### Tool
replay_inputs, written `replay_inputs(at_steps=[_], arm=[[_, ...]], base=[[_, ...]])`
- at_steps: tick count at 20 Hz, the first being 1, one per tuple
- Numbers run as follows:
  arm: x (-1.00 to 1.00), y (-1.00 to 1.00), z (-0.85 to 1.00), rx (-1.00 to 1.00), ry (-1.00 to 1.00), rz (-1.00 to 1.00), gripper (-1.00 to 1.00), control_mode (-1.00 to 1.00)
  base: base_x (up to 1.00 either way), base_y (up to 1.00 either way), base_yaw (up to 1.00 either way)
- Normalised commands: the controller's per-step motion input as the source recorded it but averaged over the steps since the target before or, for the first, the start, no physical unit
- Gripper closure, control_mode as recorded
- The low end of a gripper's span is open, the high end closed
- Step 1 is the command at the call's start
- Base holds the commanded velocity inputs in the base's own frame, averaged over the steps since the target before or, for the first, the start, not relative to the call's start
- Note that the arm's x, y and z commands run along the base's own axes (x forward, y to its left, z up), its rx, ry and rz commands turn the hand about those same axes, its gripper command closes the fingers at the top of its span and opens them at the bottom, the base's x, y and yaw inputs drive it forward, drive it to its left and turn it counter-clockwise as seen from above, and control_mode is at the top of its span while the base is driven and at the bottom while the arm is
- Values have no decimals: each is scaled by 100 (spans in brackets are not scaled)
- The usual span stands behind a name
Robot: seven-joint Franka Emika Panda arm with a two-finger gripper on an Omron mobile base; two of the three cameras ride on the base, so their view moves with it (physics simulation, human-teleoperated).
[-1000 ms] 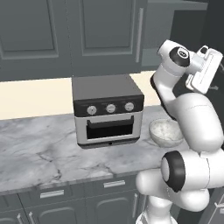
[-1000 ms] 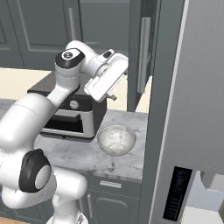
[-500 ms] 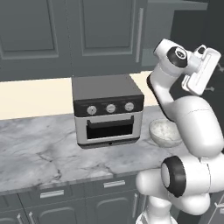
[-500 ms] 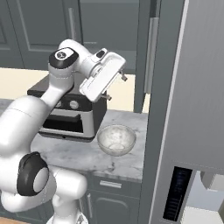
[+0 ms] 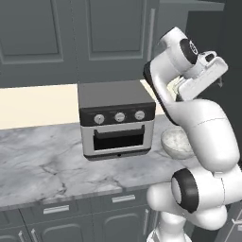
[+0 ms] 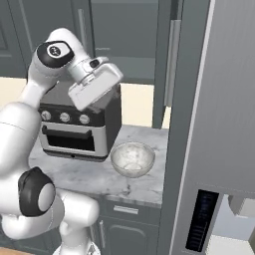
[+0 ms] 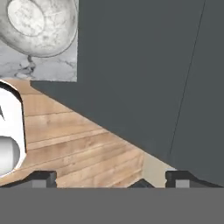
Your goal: Open the cabinet and setup a tea strainer by placing it in the bowl upright.
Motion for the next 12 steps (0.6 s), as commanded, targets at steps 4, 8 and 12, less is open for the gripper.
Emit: replay_inputs(at_steps=[4,8,12], arm=[[2,58,-13,43,-71,-24,-100,-100],[9,46,1,31,-80,-5,-100,-100],[30,15,26,14,-67,6,-100,-100]], base=[[0,0,0],[0,0,0],[0,0,0]])
